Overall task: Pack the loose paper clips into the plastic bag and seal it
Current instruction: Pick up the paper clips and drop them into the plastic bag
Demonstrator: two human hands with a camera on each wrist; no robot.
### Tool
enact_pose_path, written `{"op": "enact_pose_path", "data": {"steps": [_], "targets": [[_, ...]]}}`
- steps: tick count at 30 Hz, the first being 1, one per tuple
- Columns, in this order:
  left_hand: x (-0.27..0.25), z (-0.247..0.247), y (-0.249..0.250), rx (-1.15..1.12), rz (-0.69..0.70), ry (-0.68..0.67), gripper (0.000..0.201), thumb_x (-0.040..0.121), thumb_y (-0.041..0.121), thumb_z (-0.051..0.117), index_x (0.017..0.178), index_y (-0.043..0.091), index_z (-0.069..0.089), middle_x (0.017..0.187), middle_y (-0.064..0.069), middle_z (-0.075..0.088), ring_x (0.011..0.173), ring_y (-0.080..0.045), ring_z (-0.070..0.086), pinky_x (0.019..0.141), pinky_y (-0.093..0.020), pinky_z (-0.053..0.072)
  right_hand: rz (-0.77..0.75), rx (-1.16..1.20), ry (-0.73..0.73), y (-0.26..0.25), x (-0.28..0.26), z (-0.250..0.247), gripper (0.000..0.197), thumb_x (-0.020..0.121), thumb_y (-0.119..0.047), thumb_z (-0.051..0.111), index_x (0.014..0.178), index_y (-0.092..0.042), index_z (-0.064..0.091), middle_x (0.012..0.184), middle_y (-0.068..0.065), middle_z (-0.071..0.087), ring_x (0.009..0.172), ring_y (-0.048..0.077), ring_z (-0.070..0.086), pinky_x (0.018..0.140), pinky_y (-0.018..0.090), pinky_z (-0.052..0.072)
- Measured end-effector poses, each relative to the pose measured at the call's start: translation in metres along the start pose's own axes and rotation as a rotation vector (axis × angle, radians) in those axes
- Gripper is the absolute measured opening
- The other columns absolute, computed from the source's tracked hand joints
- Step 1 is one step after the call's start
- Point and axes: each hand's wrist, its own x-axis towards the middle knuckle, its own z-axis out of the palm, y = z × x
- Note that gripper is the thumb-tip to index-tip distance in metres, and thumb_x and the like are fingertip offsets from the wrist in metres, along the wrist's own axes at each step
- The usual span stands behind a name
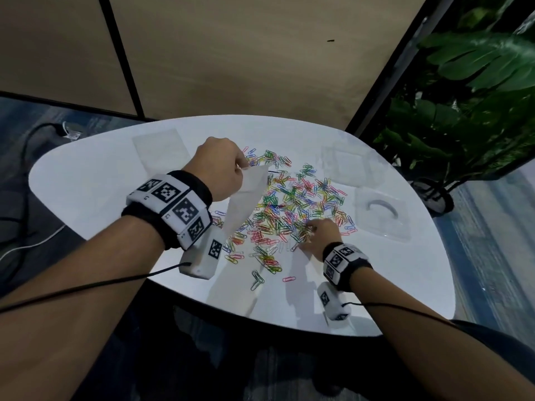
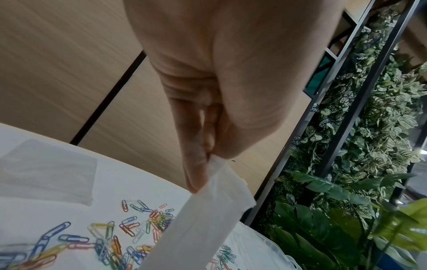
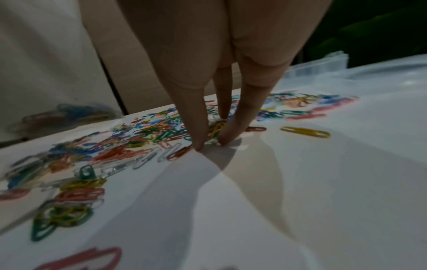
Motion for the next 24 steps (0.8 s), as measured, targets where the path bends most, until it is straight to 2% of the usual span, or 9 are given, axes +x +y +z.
{"op": "enact_pose_path", "data": {"steps": [3,5,7,12,14,16,19,22,24], "targets": [[0.002,-0.004,-0.003,0.013,-0.005,-0.006,0.030,0.091,0.006,0.056,0.109,0.014,0.078,0.110,-0.009,0.074,0.099,-0.023,0.065,0.090,-0.030,0.052,-0.162,-0.175,-0.011,-0.013,0.006,0.005,0.065,0.083,-0.018,0.072,0.142,-0.024,0.044,0.147,0.010,0.034,0.122,0.030,0.051,0.102,0.038,0.047],[0.002,-0.005,-0.004,0.015,-0.014,-0.012,0.029,0.090,0.007,0.056,0.107,0.015,0.079,0.106,-0.009,0.074,0.096,-0.023,0.065,0.088,-0.030,0.052,-0.282,-0.292,0.010,-0.018,0.009,0.009,0.050,0.090,-0.011,0.060,0.138,-0.022,0.051,0.140,0.013,0.043,0.121,0.034,0.050,0.100,0.041,0.048],[0.002,-0.005,-0.004,0.011,-0.031,-0.016,0.029,0.089,0.007,0.056,0.105,0.015,0.079,0.104,-0.010,0.073,0.097,-0.025,0.066,0.088,-0.031,0.055,-0.354,-0.330,0.048,-0.021,0.011,0.012,0.035,0.093,-0.006,0.054,0.125,-0.015,0.062,0.118,0.014,0.057,0.106,0.033,0.059,0.090,0.038,0.052],[0.001,-0.005,-0.004,0.013,-0.053,-0.030,0.026,0.089,0.010,0.059,0.105,0.014,0.079,0.106,-0.011,0.072,0.097,-0.027,0.067,0.083,-0.029,0.052,-0.241,-0.215,0.081,-0.025,0.009,0.000,0.018,0.089,-0.008,0.059,0.098,-0.010,0.075,0.098,0.010,0.071,0.088,0.025,0.066,0.079,0.030,0.056],[0.001,-0.003,-0.004,0.016,-0.056,-0.035,0.025,0.090,0.010,0.058,0.103,0.014,0.079,0.105,-0.010,0.072,0.096,-0.027,0.066,0.079,-0.027,0.051,-0.104,-0.070,0.074,-0.022,0.011,-0.011,0.011,0.086,-0.016,0.067,0.088,-0.013,0.077,0.087,0.005,0.073,0.081,0.021,0.066,0.073,0.025,0.054],[0.000,-0.001,-0.002,0.018,-0.059,-0.046,0.024,0.090,0.011,0.058,0.102,0.013,0.079,0.105,-0.009,0.072,0.094,-0.025,0.065,0.078,-0.027,0.050,0.030,0.165,-0.023,-0.017,0.019,-0.022,0.011,0.081,-0.026,0.074,0.078,-0.016,0.076,0.081,0.004,0.075,0.076,0.020,0.068,0.071,0.026,0.055],[0.001,0.004,-0.001,0.024,-0.059,-0.073,0.023,0.090,0.011,0.059,0.103,0.012,0.078,0.107,-0.009,0.072,0.097,-0.027,0.067,0.078,-0.028,0.051,0.176,0.749,-0.170,-0.020,0.027,-0.036,0.011,0.077,-0.017,0.078,0.081,-0.009,0.073,0.100,0.017,0.074,0.095,0.027,0.071,0.092,0.039,0.056],[0.002,0.009,0.001,0.022,-0.071,-0.091,0.022,0.090,0.012,0.060,0.101,0.013,0.078,0.106,-0.008,0.072,0.092,-0.025,0.066,0.076,-0.026,0.051,0.184,1.221,-0.274,-0.050,0.013,-0.057,0.016,0.085,-0.006,0.072,0.096,0.005,0.069,0.100,0.018,0.073,0.097,0.022,0.070,0.093,0.031,0.056],[0.004,0.012,0.003,0.024,-0.071,-0.098,0.019,0.089,0.013,0.061,0.098,0.014,0.079,0.105,-0.007,0.073,0.084,-0.021,0.061,0.074,-0.025,0.050,0.111,1.399,-0.384,-0.074,-0.002,-0.070,0.016,0.090,-0.006,0.065,0.100,0.006,0.064,0.084,0.014,0.075,0.089,0.017,0.072,0.089,0.027,0.056]]}}
